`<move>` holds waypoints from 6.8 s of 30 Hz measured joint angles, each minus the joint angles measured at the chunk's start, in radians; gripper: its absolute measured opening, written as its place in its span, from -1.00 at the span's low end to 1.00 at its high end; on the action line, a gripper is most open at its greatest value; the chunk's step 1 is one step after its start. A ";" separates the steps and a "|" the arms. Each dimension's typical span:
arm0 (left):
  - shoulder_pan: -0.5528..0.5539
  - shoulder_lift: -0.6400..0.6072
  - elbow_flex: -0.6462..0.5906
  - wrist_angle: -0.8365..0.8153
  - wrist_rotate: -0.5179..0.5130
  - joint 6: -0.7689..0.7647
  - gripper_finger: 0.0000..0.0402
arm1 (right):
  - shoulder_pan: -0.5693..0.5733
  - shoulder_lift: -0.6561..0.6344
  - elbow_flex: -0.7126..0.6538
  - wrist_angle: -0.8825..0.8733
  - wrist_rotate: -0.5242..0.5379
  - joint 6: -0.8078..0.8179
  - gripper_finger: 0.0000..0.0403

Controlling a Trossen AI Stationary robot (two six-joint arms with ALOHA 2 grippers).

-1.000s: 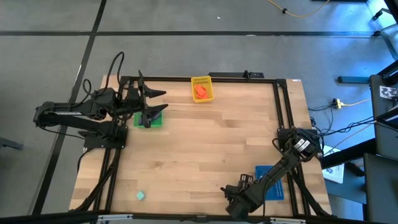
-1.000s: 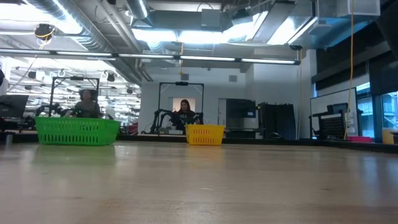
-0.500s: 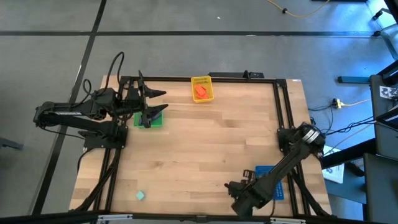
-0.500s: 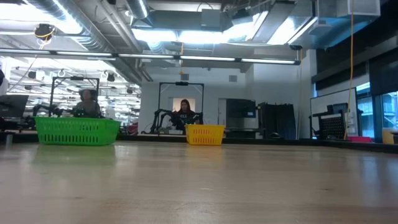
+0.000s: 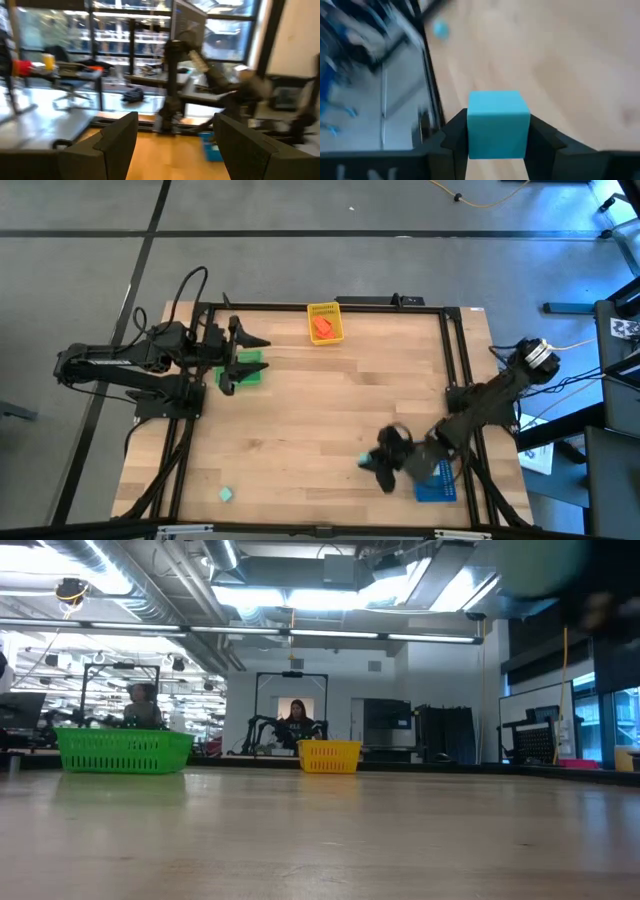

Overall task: Sort & place blocks by color
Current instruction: Put the right light blue block into the blue bin

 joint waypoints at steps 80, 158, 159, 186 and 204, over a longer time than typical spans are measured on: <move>0.000 0.043 -0.001 0.014 -0.074 -0.215 0.25 | -0.775 -0.170 0.035 0.385 -0.487 -0.905 -0.32; 0.001 0.043 -0.001 0.015 -0.074 -0.216 0.25 | 0.102 -0.193 0.120 -0.704 -0.561 0.126 -0.32; 0.001 0.043 -0.001 0.015 -0.074 -0.216 0.25 | 0.140 -0.192 0.107 -0.700 -0.560 0.194 -0.32; 0.001 0.043 0.000 0.019 -0.101 -0.216 0.25 | 0.254 0.077 -0.004 -0.654 -0.562 0.275 -0.32; 0.001 0.043 0.000 0.019 -0.115 -0.216 0.25 | 0.253 0.086 -0.004 -0.733 -0.522 0.219 -0.26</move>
